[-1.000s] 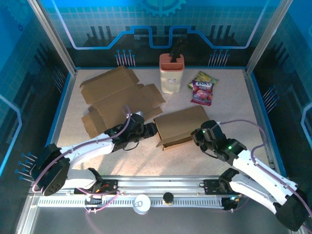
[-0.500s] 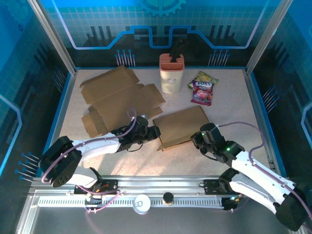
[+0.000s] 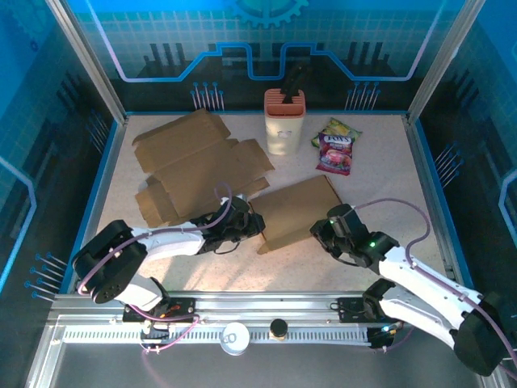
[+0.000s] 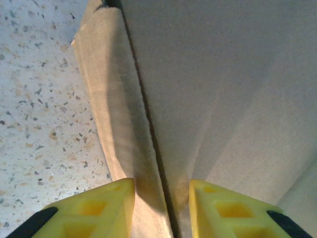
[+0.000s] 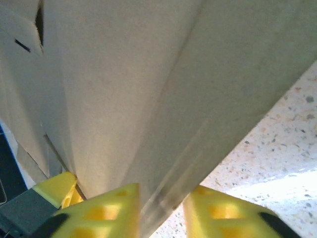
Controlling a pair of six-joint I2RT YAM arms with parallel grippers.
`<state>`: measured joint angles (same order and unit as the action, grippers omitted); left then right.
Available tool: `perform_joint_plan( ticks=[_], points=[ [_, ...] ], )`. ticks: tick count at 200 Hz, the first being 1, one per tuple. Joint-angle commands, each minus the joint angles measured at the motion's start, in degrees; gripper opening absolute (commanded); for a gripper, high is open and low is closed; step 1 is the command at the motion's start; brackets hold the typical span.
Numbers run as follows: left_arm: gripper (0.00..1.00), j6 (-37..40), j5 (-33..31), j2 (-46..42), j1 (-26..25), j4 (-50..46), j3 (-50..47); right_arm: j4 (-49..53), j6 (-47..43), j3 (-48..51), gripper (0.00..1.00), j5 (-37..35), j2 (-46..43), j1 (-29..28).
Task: Fold the paper box
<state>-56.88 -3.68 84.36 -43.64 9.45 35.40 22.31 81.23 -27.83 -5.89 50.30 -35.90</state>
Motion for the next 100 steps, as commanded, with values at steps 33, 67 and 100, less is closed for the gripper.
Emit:
perform_joint_plan(
  ticks=[33,67,100],
  points=[
    [0.30,4.1,-6.4,-3.7,0.8,-6.3,-2.2,11.9,-24.7,-10.6,0.65,6.2,-0.4,5.0],
    [0.27,8.2,-7.1,-5.7,2.4,-8.6,-2.3,18.8,-38.1,-15.8,0.73,13.2,-0.4,15.9],
    [0.27,12.7,-4.7,-6.9,4.7,-8.6,-3.0,18.1,-46.4,-18.5,0.77,18.2,2.6,26.9]
  ],
)
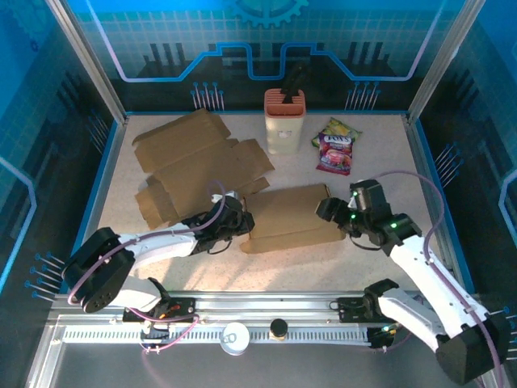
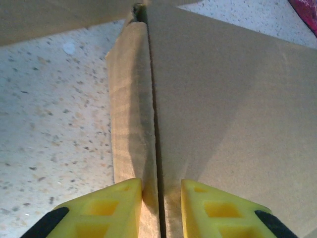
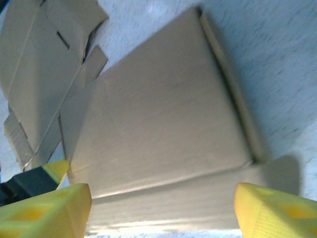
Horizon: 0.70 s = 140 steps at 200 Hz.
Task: Fold the paper box
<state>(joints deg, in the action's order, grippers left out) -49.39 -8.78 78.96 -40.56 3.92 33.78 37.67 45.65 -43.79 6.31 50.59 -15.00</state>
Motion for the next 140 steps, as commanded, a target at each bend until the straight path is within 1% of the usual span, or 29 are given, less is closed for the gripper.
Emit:
perform_joint_plan(
  ticks=[1,12,25,49,72,89,110,140],
  points=[
    [0.27,5.3,0.6,-1.5,1.8,-3.0,-1.4,2.7,-11.0,-2.5,0.77,6.2,2.5,6.2],
    [0.27,6.4,2.0,-1.5,2.7,-2.3,-1.7,1.4,-12.4,-2.8,0.77,8.1,5.0,8.5],
    [0.27,7.5,3.8,-1.4,3.8,-1.6,-2.0,-0.2,-13.8,-3.0,0.77,9.3,8.8,9.8],
    [0.28,8.6,5.3,-1.5,5.7,-1.1,-2.5,-5.0,-15.2,-1.2,0.79,11.1,15.2,10.3],
    [0.28,9.1,6.7,-1.8,7.1,0.0,-3.6,-10.6,-15.2,1.9,0.82,14.9,20.5,10.3],
    [0.27,9.4,7.7,-1.8,8.0,1.2,-4.4,-15.4,-14.6,4.6,0.84,17.7,23.1,10.3],
    [0.27,9.1,8.8,-1.4,9.0,3.0,-5.9,-19.6,-13.6,6.3,0.85,21.7,26.2,9.9],
    [0.25,7.4,11.0,-0.8,11.7,7.1,-8.9,-22.3,-12.5,8.1,0.85,23.7,27.8,8.9]
  ],
)
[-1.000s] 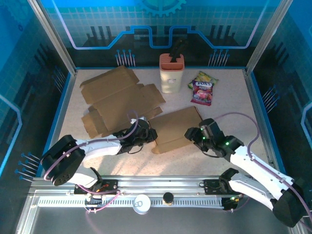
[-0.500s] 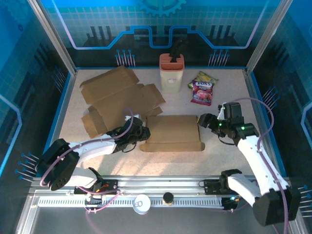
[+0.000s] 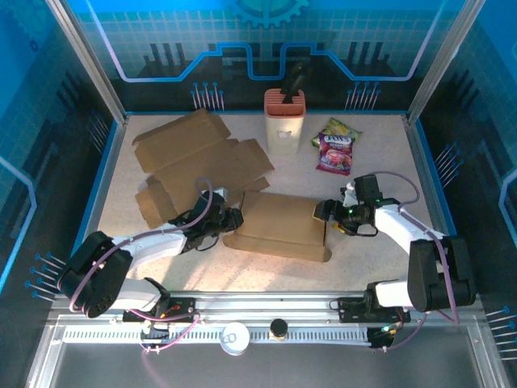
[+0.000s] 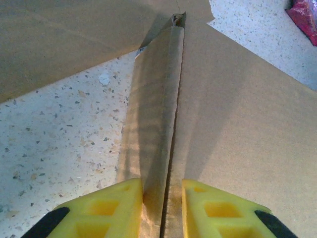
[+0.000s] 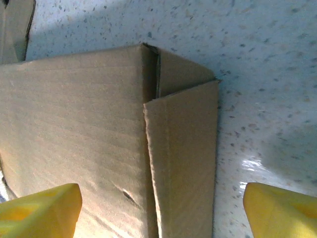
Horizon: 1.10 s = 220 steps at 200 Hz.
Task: Fold the paper box
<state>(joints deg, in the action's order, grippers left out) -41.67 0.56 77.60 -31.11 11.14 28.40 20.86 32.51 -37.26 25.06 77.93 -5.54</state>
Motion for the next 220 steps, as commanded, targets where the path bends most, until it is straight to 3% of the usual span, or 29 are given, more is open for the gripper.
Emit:
perform_joint_plan(
  ticks=[1,59,120,167,220],
  points=[
    [0.25,-0.3,1.7,0.6,2.3,0.0,-3.6,-5.6,0.7,1.6,0.86,5.0,0.5,-0.5],
    [0.21,-1.6,2.5,0.5,5.7,4.0,-7.7,-13.6,4.9,6.2,0.93,10.7,-3.7,-4.2],
    [0.17,-2.0,2.7,1.7,7.9,5.6,-9.3,-24.1,12.6,8.4,0.92,15.9,-4.6,-6.8],
    [0.16,-2.2,4.1,4.1,8.1,7.6,-8.7,-33.0,21.1,9.0,0.83,14.9,-4.6,-12.1],
    [0.17,-1.2,4.6,2.4,8.1,6.3,-7.0,-38.6,27.5,8.5,0.71,14.6,-4.5,-12.8]
  ],
)
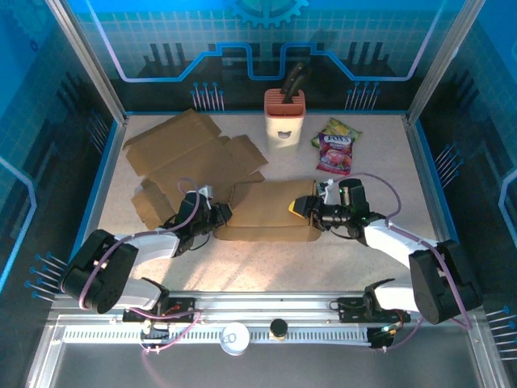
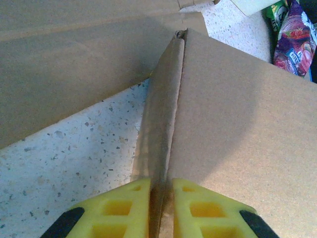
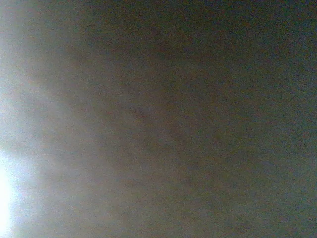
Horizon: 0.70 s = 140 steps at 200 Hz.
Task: Fold the paper box
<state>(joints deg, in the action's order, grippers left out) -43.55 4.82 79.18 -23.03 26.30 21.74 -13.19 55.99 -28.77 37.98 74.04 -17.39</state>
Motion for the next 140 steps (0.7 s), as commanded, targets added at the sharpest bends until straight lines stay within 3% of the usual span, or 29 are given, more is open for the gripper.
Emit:
perform_joint_plan(
  ticks=[1,32,64,99,140],
  points=[
    [0.17,0.8,0.4,0.7,0.0,-8.9,-0.3,-4.6,4.1,-0.1,0.71,1.7,-0.6,-1.0],
    [0.24,3.0,0.2,-3.2,-0.1,-11.5,1.4,-4.3,6.8,-1.2,0.60,2.4,0.0,-0.9],
    [0.41,11.1,-5.0,-14.4,-3.7,-14.5,3.3,-3.6,10.9,-1.7,0.52,3.4,-0.8,0.7],
    [0.59,35.4,-15.4,-24.1,-17.8,-15.9,7.3,-2.7,16.4,-2.5,0.48,5.5,-3.4,3.2],
    [0.69,66.3,-24.4,-26.7,-34.6,-16.5,10.1,12.6,17.5,-6.5,0.48,9.6,-5.1,8.0]
  ],
)
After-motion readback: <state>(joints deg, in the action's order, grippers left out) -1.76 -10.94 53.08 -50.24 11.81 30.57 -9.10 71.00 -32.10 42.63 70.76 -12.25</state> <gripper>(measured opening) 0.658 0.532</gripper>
